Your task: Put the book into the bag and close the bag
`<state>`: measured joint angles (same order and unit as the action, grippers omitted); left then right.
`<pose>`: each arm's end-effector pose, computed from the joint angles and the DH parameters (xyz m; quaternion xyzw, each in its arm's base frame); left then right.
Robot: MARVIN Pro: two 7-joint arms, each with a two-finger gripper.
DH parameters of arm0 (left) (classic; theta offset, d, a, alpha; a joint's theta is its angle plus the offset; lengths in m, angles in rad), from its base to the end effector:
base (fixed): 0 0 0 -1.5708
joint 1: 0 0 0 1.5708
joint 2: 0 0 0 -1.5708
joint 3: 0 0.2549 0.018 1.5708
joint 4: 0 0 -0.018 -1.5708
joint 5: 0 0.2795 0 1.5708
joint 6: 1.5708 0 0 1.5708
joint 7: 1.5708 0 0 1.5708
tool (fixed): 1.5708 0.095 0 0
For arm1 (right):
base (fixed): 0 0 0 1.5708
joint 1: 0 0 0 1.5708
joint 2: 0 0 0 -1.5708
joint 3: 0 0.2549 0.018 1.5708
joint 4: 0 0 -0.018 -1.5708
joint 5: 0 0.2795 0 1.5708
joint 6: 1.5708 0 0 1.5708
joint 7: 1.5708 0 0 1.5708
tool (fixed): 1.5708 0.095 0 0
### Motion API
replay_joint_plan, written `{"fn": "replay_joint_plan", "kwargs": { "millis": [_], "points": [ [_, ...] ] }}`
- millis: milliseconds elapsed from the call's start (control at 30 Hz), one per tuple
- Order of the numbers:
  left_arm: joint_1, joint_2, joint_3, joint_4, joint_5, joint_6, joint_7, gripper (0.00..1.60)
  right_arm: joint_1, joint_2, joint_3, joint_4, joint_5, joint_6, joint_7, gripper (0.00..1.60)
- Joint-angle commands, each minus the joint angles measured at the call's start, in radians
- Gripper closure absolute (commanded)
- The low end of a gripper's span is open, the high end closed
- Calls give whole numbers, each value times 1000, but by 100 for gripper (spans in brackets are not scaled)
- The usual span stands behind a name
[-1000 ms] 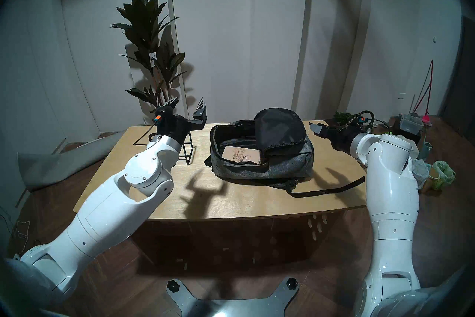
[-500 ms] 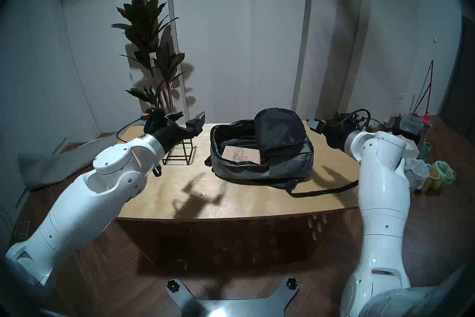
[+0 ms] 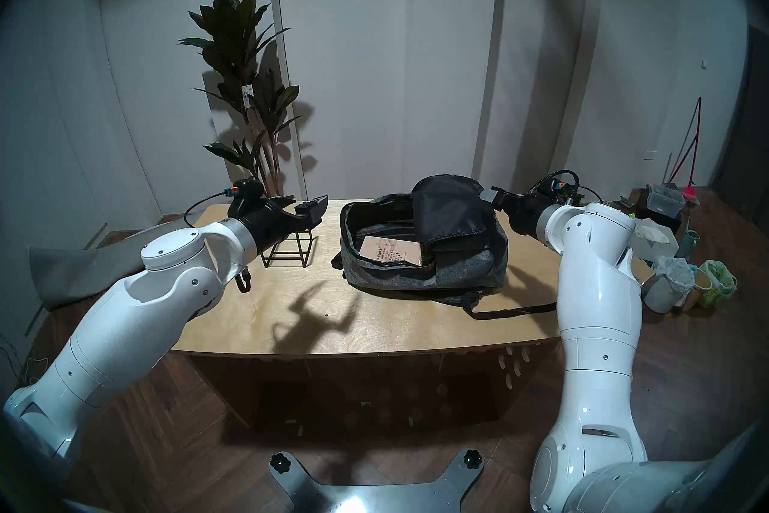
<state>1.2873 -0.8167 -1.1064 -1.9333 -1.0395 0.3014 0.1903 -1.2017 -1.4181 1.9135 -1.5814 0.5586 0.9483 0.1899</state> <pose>0.3889 -0.0181 -0.1454 0.7430 -0.1025 0.6243 0.2182 0.4391 -0.1149 -0.1628 -0.7981 0.1320 -0.5307 0.2530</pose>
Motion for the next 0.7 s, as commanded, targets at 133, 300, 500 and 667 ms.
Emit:
{"fn": "replay_joint_plan", "kwargs": {
  "millis": [133,300,500,667],
  "points": [
    [-25,-22,-10,7,-6,-3,12,0,43,-31,21,-3,15,12,-39,0],
    [-25,-27,-8,3,-6,2,30,0,44,-39,19,0,22,12,-41,0],
    [-24,-31,-3,-1,-6,4,44,0,50,-46,7,12,21,9,-48,0],
    [-22,-35,0,-3,-6,7,52,0,55,-53,-1,30,21,3,-53,0]
  ]
}}
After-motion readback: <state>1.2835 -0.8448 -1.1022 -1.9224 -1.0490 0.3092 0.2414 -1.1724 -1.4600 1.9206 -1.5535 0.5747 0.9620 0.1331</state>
